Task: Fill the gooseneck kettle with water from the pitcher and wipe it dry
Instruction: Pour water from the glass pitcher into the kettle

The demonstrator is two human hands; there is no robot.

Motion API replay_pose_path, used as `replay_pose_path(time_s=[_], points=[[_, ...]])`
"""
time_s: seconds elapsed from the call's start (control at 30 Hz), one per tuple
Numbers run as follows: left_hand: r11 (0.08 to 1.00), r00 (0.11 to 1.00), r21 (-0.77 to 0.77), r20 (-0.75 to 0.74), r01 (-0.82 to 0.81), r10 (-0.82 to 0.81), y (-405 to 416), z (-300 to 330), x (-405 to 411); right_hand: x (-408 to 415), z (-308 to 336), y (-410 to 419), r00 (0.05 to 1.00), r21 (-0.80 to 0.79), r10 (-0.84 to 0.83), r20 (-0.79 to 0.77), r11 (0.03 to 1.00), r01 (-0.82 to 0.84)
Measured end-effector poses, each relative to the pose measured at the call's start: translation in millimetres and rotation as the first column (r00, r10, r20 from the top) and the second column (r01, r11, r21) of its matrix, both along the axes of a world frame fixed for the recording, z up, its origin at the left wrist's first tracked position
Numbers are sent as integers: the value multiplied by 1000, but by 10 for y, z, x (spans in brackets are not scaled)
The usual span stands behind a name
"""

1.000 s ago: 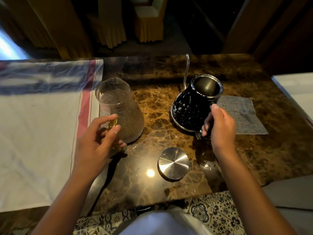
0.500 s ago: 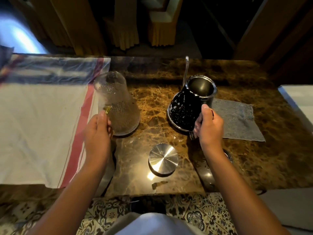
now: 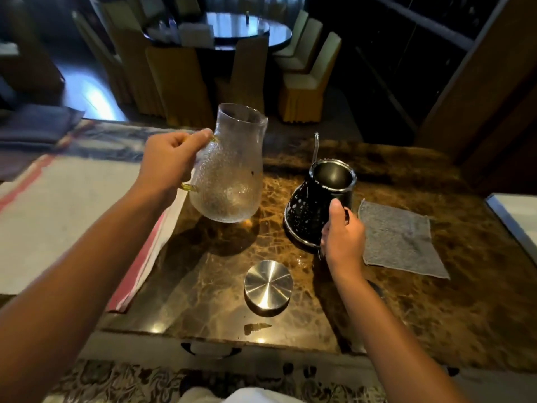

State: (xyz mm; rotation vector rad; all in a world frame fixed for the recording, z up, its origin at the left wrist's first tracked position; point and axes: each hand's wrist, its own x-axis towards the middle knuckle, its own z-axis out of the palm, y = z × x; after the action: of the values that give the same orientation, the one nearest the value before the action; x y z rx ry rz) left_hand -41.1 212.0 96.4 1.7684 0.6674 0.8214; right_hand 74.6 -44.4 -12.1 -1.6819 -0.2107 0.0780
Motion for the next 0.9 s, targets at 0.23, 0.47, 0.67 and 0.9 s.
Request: replay_pose_path(time_s=[0.23, 0.47, 0.67, 0.9], points=[[917, 937, 238, -221, 321, -271, 59, 307, 230, 0, -8, 0, 1000, 1, -15, -13, 1000, 15], [775, 840, 366, -393, 516, -374, 54, 430, 444, -4, -19, 12, 1000, 13, -20, -8, 1000, 20], [633, 757, 435, -497, 640, -425, 26, 586, 598, 8, -41, 10, 999, 12, -43, -5, 999, 43], [494, 694, 499, -604, 712, -391, -83, 756, 798, 7, -20, 1, 1000, 17, -12, 1, 1000, 12]])
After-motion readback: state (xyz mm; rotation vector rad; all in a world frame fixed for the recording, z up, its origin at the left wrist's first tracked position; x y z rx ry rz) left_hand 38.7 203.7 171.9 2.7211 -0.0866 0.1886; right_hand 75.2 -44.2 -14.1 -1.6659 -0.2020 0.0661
